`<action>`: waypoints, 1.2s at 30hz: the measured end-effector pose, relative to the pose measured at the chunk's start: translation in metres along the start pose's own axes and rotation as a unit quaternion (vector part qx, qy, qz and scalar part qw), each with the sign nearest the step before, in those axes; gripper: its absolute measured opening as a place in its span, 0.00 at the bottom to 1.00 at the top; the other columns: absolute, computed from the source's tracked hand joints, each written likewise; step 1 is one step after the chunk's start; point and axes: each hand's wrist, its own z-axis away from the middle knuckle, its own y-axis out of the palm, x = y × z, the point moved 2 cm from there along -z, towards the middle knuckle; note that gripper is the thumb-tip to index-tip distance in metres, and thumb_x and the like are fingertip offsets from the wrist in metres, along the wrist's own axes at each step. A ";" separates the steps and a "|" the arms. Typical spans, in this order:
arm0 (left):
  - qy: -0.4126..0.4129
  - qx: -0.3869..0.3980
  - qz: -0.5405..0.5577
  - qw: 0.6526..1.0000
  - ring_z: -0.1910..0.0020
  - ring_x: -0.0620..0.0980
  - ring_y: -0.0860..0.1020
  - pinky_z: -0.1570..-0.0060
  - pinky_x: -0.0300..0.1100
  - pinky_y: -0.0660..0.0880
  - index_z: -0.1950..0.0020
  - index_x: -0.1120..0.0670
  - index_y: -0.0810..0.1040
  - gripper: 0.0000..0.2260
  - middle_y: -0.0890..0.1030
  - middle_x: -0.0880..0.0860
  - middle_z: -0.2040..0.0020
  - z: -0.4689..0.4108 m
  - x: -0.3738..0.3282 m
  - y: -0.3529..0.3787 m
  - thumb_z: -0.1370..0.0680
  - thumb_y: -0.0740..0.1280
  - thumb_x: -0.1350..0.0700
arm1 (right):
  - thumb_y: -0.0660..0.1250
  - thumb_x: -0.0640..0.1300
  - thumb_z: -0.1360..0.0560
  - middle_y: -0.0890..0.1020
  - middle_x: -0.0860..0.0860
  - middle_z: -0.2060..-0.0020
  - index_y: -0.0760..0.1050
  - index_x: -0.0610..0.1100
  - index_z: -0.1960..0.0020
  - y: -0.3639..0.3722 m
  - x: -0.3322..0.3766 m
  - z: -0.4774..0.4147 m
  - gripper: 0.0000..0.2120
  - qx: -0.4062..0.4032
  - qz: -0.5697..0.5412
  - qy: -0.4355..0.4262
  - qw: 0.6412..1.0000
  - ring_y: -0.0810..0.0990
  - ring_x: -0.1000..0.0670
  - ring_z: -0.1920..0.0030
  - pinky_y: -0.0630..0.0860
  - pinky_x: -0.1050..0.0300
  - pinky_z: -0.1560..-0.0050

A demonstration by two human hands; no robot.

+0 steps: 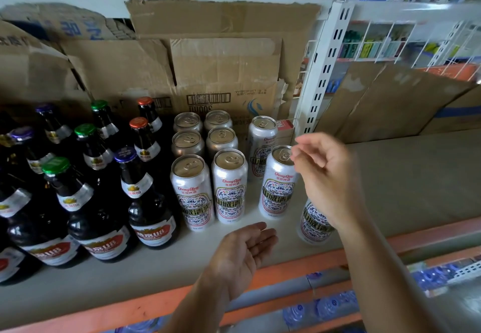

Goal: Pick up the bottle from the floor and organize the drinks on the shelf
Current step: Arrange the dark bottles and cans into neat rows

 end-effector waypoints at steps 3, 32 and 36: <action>0.003 -0.013 0.001 1.000 0.55 0.57 0.82 0.51 0.46 0.76 0.47 0.64 0.77 0.09 0.85 0.62 0.56 -0.003 -0.002 -0.002 0.23 0.60 0.65 | 0.69 0.43 0.26 0.83 0.54 0.57 0.79 0.47 0.49 -0.006 0.002 -0.009 0.06 -0.008 0.024 -0.022 0.999 0.82 0.62 0.56 0.74 0.71 0.57; -0.011 -0.001 -0.033 0.999 0.56 0.58 0.82 0.53 0.46 0.77 0.45 0.65 0.76 0.10 0.84 0.64 0.53 0.001 -0.008 -0.003 0.23 0.61 0.63 | 0.72 0.48 0.28 0.82 0.54 0.54 0.80 0.49 0.48 -0.033 -0.007 -0.028 0.09 0.042 0.133 0.039 0.989 0.81 0.56 0.52 0.74 0.61 0.54; -0.018 -0.001 -0.036 0.999 0.55 0.57 0.82 0.56 0.44 0.78 0.45 0.64 0.77 0.10 0.84 0.63 0.53 0.003 -0.007 -0.007 0.23 0.60 0.63 | 0.76 0.51 0.33 0.79 0.51 0.50 0.76 0.49 0.41 -0.046 -0.021 -0.008 0.22 0.054 0.193 0.112 0.973 0.77 0.51 0.44 0.73 0.53 0.46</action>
